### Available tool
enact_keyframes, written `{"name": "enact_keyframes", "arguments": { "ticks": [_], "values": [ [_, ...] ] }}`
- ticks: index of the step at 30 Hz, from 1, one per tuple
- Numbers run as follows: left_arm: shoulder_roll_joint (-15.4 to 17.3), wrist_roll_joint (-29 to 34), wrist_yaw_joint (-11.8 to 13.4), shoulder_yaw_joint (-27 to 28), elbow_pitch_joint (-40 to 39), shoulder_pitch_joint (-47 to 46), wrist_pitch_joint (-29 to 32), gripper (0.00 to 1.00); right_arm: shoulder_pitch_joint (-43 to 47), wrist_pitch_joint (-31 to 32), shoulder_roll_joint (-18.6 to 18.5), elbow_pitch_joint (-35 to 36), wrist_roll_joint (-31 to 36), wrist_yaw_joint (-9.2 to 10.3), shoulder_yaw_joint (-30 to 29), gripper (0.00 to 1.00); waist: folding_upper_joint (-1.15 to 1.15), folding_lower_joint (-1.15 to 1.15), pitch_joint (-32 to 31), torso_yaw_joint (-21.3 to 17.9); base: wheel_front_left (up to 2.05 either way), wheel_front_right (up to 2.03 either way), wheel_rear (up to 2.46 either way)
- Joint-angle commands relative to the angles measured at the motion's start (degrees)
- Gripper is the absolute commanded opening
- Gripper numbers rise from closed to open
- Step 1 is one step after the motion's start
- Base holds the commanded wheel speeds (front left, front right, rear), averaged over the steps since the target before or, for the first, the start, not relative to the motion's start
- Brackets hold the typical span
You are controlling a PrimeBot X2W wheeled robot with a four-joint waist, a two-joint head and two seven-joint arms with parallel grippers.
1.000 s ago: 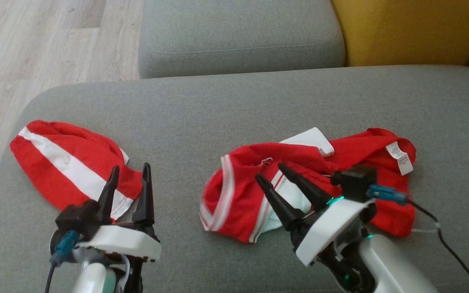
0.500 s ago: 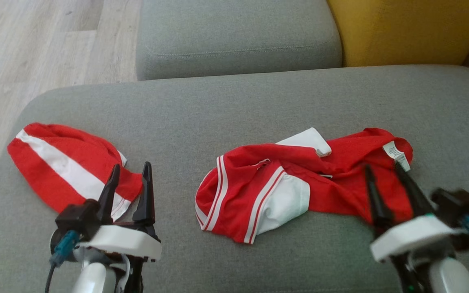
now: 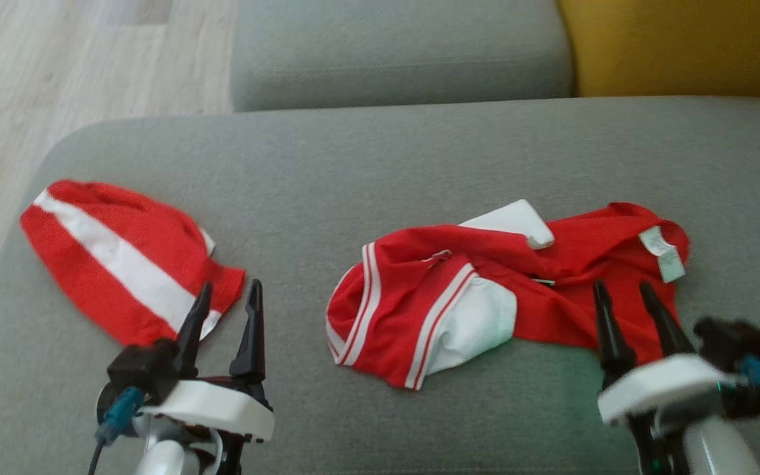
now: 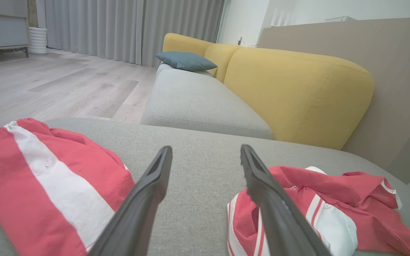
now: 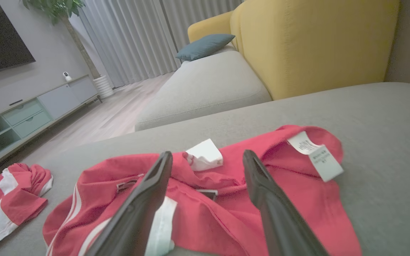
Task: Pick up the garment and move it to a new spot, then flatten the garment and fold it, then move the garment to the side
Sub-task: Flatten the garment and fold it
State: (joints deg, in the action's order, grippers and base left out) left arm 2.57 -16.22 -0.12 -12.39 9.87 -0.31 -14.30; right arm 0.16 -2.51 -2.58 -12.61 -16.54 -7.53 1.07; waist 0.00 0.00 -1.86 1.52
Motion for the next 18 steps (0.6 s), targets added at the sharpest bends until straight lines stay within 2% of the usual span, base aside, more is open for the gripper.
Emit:
{"name": "enact_keyframes", "arguments": {
  "ticks": [1, 10, 14, 18],
  "values": [
    [0.31, 0.13, -0.35, 1.53, -1.59, -3.28, -0.7, 1.0, -4.28, 0.03, -0.31, 1.49, -0.65, 0.04, 1.52, 1.0, 0.0, 0.0, 0.85, 1.06, 0.0, 0.0, 0.0],
    [0.31, -0.05, -1.31, 0.73, -1.41, -5.79, -0.7, 1.0, -16.47, 9.19, -0.31, -10.46, -7.05, 0.04, 1.45, 1.0, 0.0, 0.0, 6.88, 7.24, 0.0, 0.0, 0.0],
    [0.31, -0.15, -1.69, 0.76, -1.23, -6.89, -0.7, 1.0, -21.02, 12.83, -0.31, -15.73, -7.43, 0.04, 0.59, 1.0, 0.0, 0.0, 9.18, 9.48, 0.0, 0.0, 0.0],
    [0.31, -0.22, -1.98, 0.67, -1.09, -8.01, -0.7, 1.0, -25.0, 13.92, -0.31, -19.41, -7.05, 0.04, -1.4, 1.0, 0.0, 0.0, 10.91, 10.97, 0.0, 0.0, 0.0]
  ]
}}
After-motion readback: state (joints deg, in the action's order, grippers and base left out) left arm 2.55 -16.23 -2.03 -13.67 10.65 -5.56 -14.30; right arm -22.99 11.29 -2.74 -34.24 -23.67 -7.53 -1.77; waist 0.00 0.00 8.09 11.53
